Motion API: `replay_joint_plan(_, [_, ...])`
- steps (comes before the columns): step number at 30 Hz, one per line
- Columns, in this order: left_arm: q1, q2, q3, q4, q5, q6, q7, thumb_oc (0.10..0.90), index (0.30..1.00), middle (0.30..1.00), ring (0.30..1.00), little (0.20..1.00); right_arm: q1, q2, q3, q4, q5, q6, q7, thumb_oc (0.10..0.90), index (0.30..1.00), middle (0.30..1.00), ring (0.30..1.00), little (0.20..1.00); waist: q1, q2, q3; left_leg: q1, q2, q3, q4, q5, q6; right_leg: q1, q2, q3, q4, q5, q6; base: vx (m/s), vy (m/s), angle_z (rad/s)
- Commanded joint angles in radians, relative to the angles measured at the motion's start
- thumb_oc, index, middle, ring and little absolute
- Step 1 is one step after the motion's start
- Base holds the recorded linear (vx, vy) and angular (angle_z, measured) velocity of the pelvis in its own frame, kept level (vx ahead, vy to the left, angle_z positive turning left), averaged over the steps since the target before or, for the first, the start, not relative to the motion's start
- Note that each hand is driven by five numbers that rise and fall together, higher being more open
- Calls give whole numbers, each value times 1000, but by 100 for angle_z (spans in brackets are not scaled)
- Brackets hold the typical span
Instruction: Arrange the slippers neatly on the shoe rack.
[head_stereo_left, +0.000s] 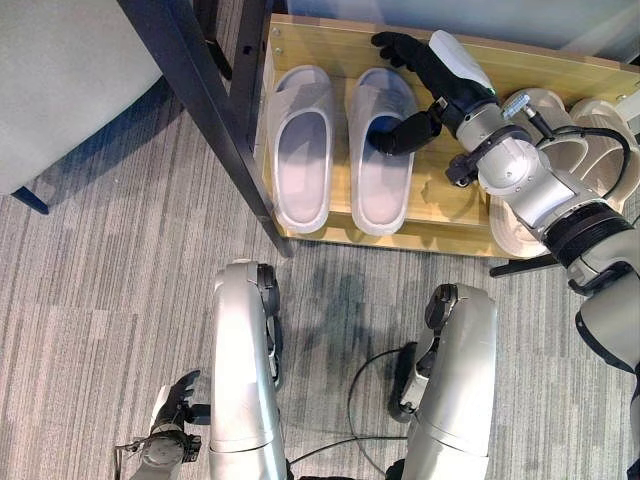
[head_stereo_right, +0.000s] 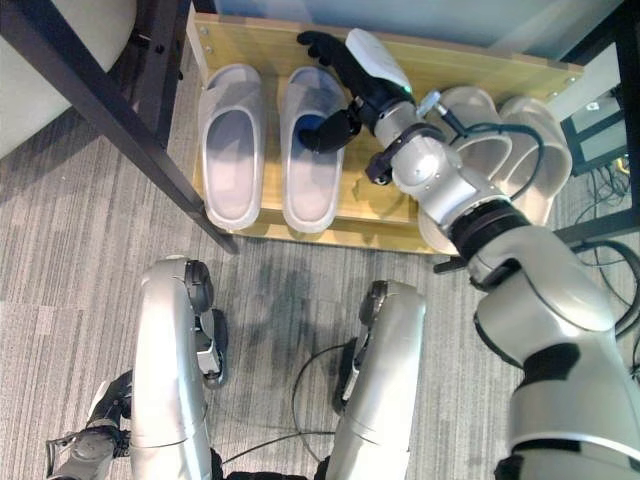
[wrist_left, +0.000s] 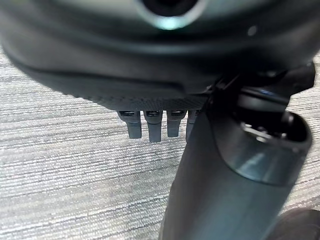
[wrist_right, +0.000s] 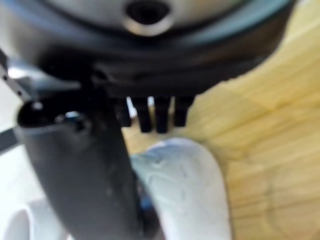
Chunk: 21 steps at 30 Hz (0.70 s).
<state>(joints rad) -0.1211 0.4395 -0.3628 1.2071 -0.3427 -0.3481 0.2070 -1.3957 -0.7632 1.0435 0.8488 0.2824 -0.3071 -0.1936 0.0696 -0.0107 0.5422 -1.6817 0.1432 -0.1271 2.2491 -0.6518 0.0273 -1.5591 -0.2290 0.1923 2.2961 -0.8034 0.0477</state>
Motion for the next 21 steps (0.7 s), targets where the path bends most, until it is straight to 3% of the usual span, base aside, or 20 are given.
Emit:
replay_joint_plan(1, [20, 36, -61, -29, -53, -34, 30, 800, 900, 900, 900, 900, -271, 27, -38, 6, -7, -14, -98, 800, 900, 900, 900, 900, 79, 5, -22, 112, -26, -126, -43, -165, 44, -11, 8, 105, -66, 69, -154, 0, 0, 0])
replay_joint_plan(14, [16, 26, -26, -50, -136, -47, 25, 800, 900, 900, 900, 900, -266, 23, -54, -13, -53, 2, -134, 800, 900, 900, 900, 900, 78, -8, -22, 112, -25, -122, -40, -165, 43, -11, 10, 109, -64, 77, -150, 0, 0, 0])
replay_joint_plan(21, [19, 4, -10, -42, -171, -33, 13, 800, 900, 900, 900, 900, -205, 7, -132, -77, -3, -6, -156, 800, 900, 900, 900, 900, 64, -13, -22, 112, -27, -118, -33, -165, 43, -11, 13, 111, -58, 72, -155, 0, 0, 0])
